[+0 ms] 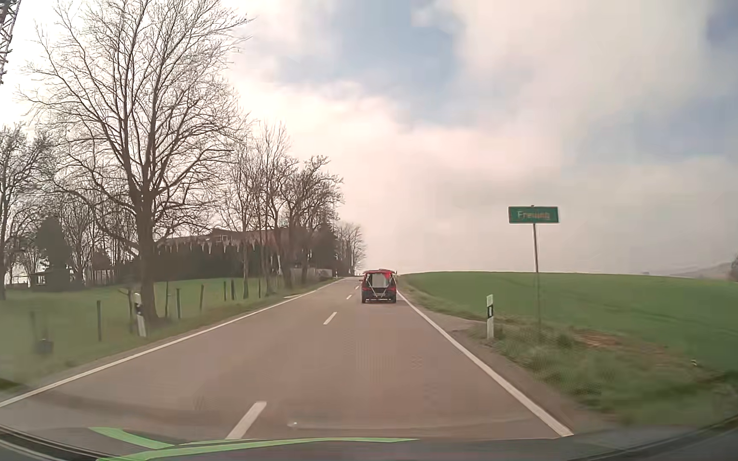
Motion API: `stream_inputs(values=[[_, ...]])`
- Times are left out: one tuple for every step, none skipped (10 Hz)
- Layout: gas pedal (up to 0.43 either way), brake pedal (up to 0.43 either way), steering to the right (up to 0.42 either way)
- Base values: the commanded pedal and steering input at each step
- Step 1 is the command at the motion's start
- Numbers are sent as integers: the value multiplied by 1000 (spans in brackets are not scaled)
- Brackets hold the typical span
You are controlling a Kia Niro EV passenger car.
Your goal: Follow the waypoints while adhering to traffic rules and regulations
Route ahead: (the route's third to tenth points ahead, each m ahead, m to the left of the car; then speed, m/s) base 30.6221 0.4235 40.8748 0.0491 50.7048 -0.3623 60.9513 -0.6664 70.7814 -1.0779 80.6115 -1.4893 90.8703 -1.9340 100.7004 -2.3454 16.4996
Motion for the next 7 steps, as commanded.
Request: stream_inputs(values=[[209, 0, 0], [209, 0, 0], [209, 0, 1], [209, 0, 1], [209, 0, 1], [209, 0, 1], [209, 0, 1]])
